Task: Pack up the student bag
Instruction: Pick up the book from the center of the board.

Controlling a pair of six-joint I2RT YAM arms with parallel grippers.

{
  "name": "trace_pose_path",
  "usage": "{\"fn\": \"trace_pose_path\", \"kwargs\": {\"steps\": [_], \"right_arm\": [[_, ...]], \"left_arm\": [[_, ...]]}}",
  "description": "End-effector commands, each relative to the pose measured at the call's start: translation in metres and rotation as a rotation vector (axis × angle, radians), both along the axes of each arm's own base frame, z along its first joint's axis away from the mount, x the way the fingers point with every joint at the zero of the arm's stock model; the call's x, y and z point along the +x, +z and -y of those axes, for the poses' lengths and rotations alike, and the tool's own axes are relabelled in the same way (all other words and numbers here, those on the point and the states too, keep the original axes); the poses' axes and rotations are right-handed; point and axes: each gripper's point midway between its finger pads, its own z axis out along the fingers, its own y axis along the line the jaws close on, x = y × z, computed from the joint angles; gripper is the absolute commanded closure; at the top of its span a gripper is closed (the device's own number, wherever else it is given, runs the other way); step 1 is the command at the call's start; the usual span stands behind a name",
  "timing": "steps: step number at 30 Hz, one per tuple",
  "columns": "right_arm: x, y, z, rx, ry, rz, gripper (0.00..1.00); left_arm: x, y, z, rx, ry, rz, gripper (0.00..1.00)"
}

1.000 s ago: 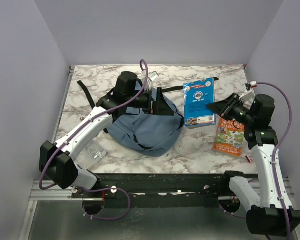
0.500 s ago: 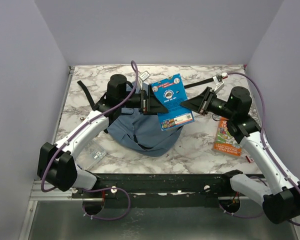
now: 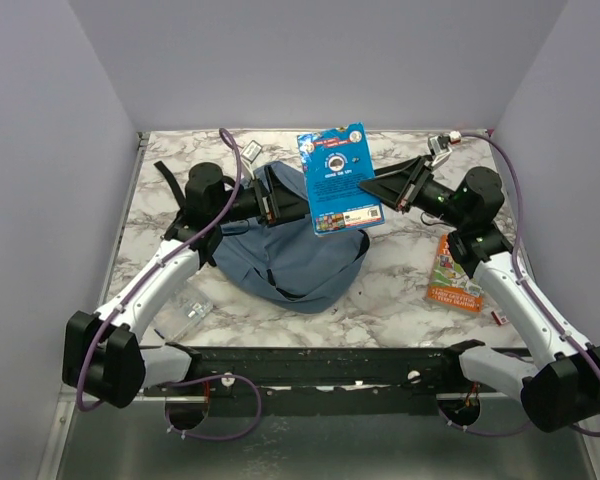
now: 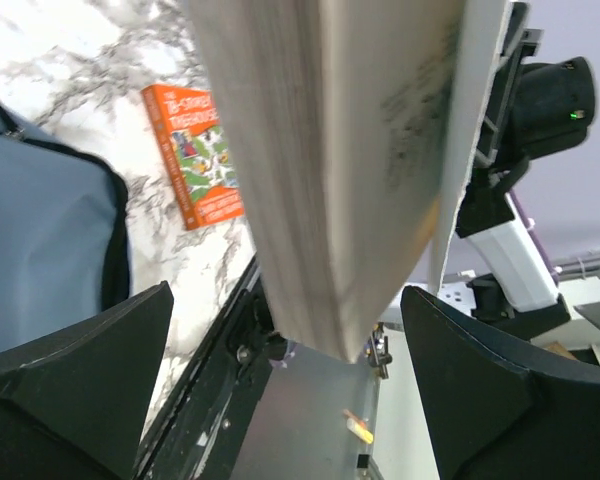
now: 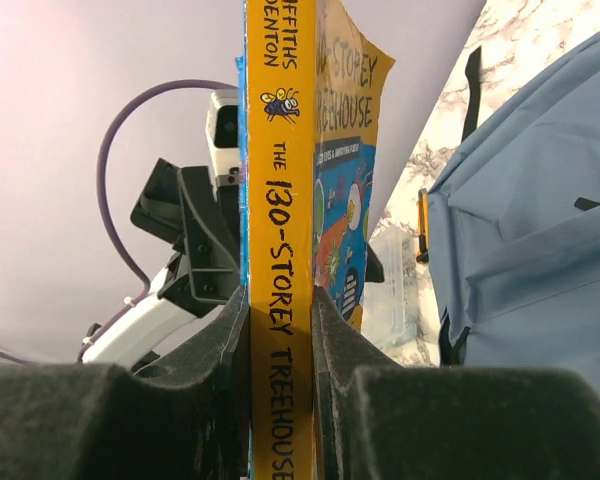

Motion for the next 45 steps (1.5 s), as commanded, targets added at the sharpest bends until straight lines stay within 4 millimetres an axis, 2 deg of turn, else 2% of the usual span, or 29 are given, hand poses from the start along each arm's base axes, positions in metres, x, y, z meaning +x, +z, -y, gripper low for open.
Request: {"fn": "trace_pose_path", "kwargs": {"steps": [1, 4, 6, 11, 18, 24, 26, 29, 30, 32, 35, 40, 41, 45], "right_arm": [[0.0, 0.027, 0.002, 0.011, -0.022, 0.102, 1.0], [0.009, 0.016, 0.006, -0.028, -0.072, 0.077, 1.0], [0.01, 0.015, 0.004, -0.036, -0.062, 0.075, 1.0], [0.007, 0.023, -0.006, -0.028, -0.033, 0.09, 1.0], [-0.001, 0.038, -0.017, 0.05, 0.036, 0.097, 1.0], [-0.007, 0.044, -0.024, 0.096, 0.087, 0.11, 1.0], [-0.008, 0.046, -0.026, 0.112, 0.101, 0.108, 1.0], [-0.01, 0.046, -0.026, 0.132, 0.114, 0.106, 1.0], [-0.011, 0.046, -0.027, 0.137, 0.119, 0.107, 1.0], [-0.012, 0.044, -0.028, 0.151, 0.128, 0.104, 1.0], [-0.013, 0.042, -0.031, 0.163, 0.141, 0.106, 1.0], [-0.013, 0.036, -0.037, 0.161, 0.157, 0.1, 1.0], [-0.012, 0.033, -0.038, 0.149, 0.156, 0.097, 1.0], [-0.002, 0.015, -0.04, 0.04, 0.119, 0.068, 1.0]], "left_arm": [[-0.013, 0.033, -0.002, -0.097, -0.045, 0.127, 0.03], [-0.004, 0.031, -0.021, -0.104, 0.105, 0.149, 0.02], [-0.001, 0.035, -0.027, -0.109, 0.131, 0.168, 0.02], [0.0, 0.038, -0.02, -0.126, 0.063, 0.146, 0.02], [0.006, 0.031, -0.011, -0.123, -0.006, 0.083, 0.02], [0.003, 0.038, -0.009, -0.133, -0.054, 0.118, 0.02], [0.002, 0.039, -0.008, -0.143, -0.068, 0.113, 0.07], [-0.001, 0.041, -0.006, -0.179, -0.107, 0.094, 0.36], [-0.002, 0.041, -0.005, -0.194, -0.118, 0.081, 0.4], [-0.003, 0.043, -0.005, -0.225, -0.137, 0.071, 0.42], [-0.003, 0.042, -0.004, -0.244, -0.149, 0.054, 0.33], [-0.005, 0.045, -0.004, -0.254, -0.16, 0.058, 0.32], [-0.006, 0.046, -0.004, -0.257, -0.161, 0.062, 0.35], [-0.005, 0.047, -0.007, -0.274, -0.14, 0.06, 0.58]]}}
